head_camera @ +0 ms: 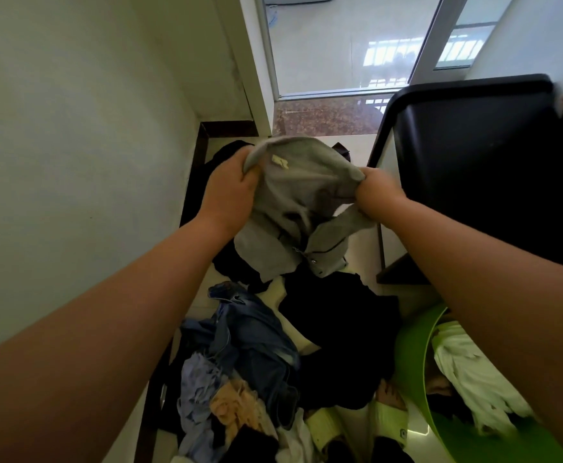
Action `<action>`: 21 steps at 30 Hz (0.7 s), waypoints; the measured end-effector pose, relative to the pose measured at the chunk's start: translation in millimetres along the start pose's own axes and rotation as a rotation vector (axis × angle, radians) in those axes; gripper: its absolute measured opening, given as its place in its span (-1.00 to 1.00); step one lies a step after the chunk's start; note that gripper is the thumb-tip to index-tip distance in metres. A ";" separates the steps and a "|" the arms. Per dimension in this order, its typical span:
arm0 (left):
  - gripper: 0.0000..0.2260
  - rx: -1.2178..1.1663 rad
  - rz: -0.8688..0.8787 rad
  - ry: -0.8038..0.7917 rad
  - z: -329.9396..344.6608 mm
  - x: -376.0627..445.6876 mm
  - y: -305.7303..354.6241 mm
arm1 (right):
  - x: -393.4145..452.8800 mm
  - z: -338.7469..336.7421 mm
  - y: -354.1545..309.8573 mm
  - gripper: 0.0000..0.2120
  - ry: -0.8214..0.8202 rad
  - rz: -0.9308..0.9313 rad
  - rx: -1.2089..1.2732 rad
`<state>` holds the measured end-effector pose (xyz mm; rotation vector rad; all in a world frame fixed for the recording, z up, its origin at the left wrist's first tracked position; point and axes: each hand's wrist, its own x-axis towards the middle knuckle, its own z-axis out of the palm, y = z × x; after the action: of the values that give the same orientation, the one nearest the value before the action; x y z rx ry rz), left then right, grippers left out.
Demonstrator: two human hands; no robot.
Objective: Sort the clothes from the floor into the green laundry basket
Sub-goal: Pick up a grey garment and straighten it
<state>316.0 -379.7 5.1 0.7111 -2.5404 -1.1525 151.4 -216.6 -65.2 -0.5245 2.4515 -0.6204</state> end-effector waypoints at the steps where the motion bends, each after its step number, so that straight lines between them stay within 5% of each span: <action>1: -0.79 0.041 -0.015 -0.073 -1.5 -3.3 -4.5 | 2.8 -2.5 -3.1 -0.65 -0.019 0.039 0.178; 3: -0.71 0.228 0.002 -0.258 -6.1 -9.2 -16.0 | 4.5 -9.5 -10.1 -0.61 -0.032 0.124 0.511; 5: -0.55 0.475 0.024 -0.467 -8.0 -14.5 -28.2 | 5.0 -16.4 -16.3 -0.65 -0.079 0.103 0.568; 8: -0.34 0.681 -0.050 -0.661 -5.3 -22.1 -43.7 | -3.9 -22.3 -25.4 -0.73 -0.269 -0.076 0.023; 10: -0.40 0.876 -0.069 -0.699 -1.4 -25.6 -52.6 | -5.9 -15.5 -25.5 -0.71 -0.351 -0.169 -0.354; 14: -0.69 1.056 -0.094 -0.647 3.7 -31.4 -58.1 | -7.9 11.2 -21.1 -0.70 -0.196 -0.196 -0.597; 18: -0.88 1.029 -0.155 -0.354 8.4 -34.6 -51.1 | -15.0 27.9 -16.6 -0.77 0.032 -0.187 -0.566; 21: -0.89 0.966 -0.228 -0.238 10.8 -36.4 -51.3 | -26.2 25.4 -21.7 -0.87 0.114 -0.181 -0.791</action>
<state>358.8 -382.6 -42.1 1.1234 -3.2367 0.0551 191.7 -229.6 -61.7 -1.0373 2.7199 0.3055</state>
